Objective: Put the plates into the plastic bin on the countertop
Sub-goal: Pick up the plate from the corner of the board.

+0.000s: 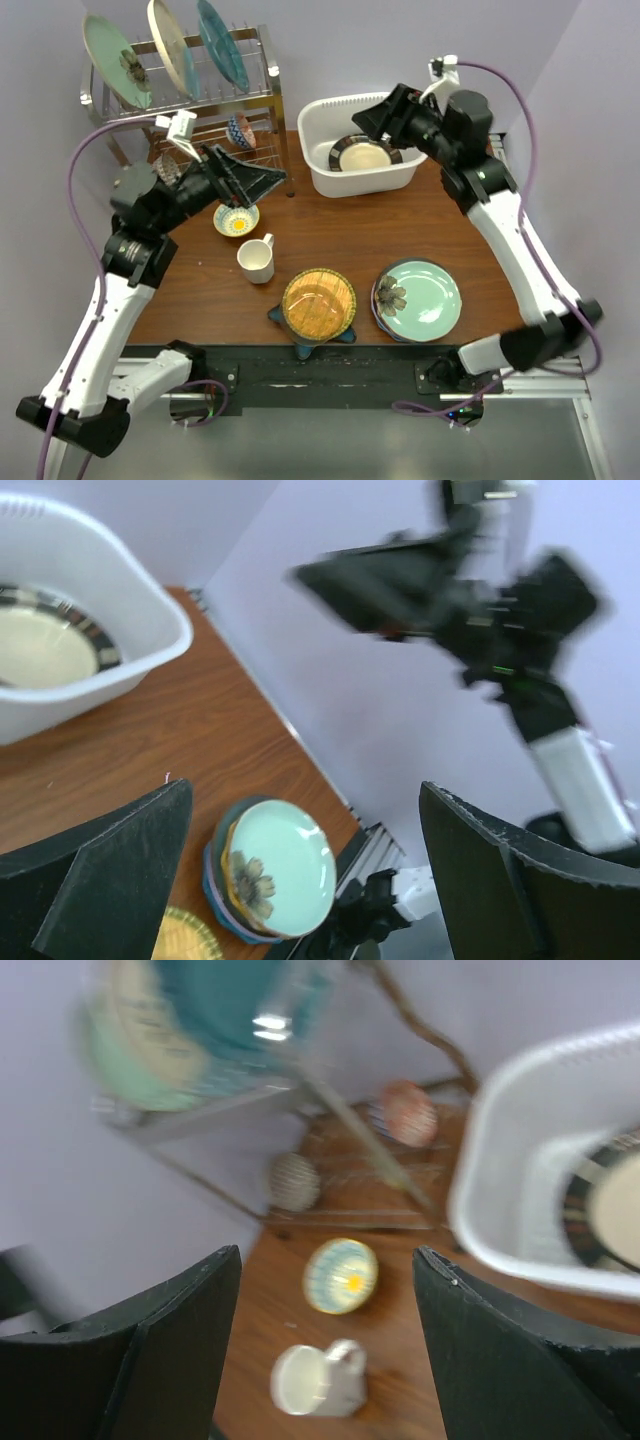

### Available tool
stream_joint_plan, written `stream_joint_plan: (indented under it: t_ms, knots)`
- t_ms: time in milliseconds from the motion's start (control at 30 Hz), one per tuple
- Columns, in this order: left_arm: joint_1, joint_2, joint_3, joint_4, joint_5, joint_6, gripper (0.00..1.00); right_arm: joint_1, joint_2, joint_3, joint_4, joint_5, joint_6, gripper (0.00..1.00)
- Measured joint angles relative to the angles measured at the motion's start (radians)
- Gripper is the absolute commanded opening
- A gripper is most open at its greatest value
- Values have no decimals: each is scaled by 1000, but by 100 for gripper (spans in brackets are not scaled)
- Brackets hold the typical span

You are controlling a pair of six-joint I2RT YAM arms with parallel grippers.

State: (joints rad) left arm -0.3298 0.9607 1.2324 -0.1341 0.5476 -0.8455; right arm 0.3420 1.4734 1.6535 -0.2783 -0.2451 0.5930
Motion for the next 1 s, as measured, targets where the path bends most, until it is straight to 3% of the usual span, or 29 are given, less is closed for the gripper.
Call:
stream_joint_plan:
  t_ms: [167,400,733,1000]
  knots:
    - [0,81,-71,-75,-37,48,100,67,-248,-117,176,-39,143,74]
    - [0,121,-146,-123,-54,63,100,95,-425,-246,248,-35,238,79]
    - [-5,149,-177,-90,-53,53,100,97,-588,-308,249,-8,225,87]
    - [-8,155,-182,-90,-53,53,100,97,-589,-309,242,20,222,88]
